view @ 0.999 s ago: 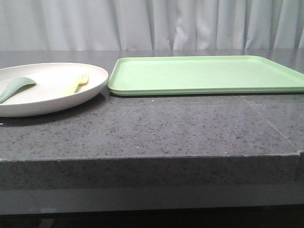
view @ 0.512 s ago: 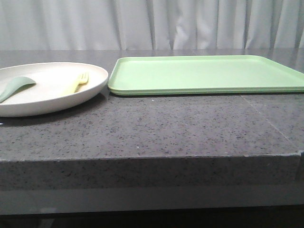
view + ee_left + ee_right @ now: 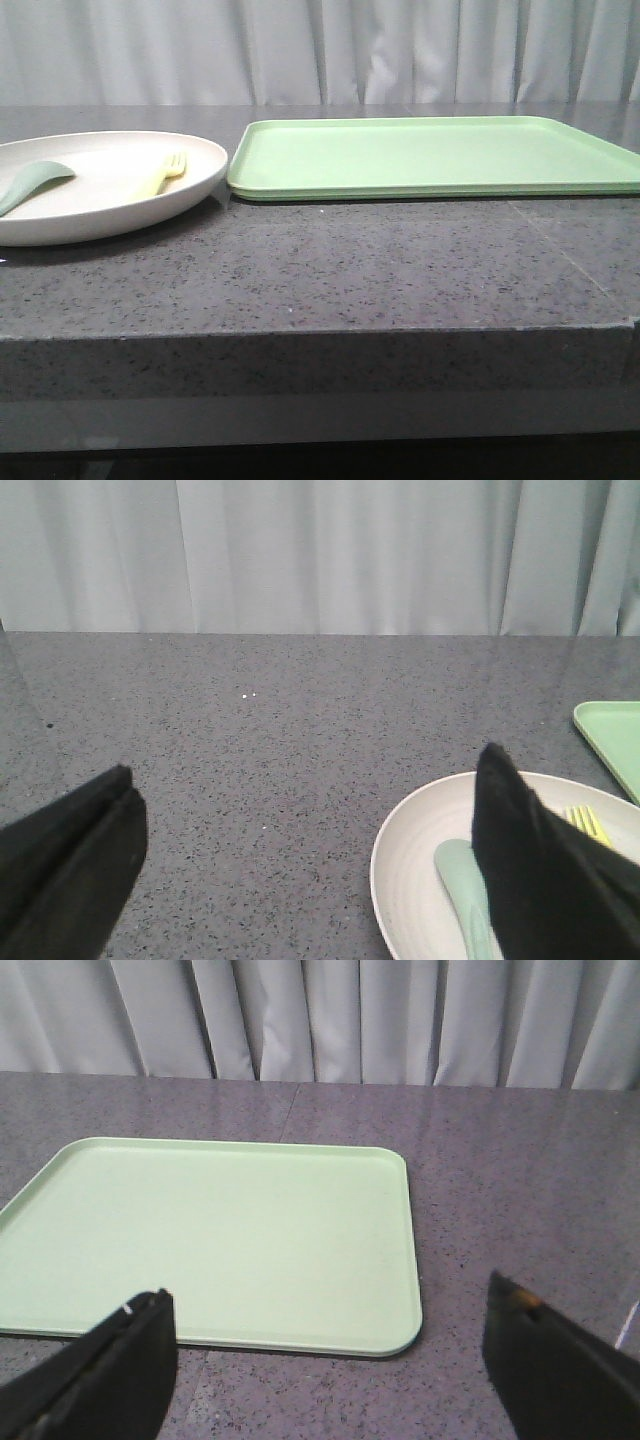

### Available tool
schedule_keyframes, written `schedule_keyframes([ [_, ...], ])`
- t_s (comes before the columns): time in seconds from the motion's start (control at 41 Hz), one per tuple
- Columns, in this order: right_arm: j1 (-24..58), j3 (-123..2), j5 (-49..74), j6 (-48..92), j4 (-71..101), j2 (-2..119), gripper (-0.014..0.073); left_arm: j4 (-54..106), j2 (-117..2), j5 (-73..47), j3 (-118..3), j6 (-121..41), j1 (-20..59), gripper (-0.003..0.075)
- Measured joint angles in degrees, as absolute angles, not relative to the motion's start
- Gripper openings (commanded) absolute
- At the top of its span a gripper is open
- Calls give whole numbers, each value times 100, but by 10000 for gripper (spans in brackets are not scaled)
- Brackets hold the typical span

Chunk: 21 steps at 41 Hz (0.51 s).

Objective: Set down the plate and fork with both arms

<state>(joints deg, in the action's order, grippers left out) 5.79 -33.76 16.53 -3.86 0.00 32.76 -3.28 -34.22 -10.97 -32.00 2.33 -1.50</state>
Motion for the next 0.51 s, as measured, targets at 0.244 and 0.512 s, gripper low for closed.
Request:
schedule_keyframes([
  [0.244, 579, -3376, 1657, -386, 0, 3276, 643, -247, -3460, -950, -3204, 233, -150, 567],
  [0.512, 579, -3376, 1657, -386, 0, 3276, 643, -59, -4640, -1533, -4057, 233, -150, 566],
])
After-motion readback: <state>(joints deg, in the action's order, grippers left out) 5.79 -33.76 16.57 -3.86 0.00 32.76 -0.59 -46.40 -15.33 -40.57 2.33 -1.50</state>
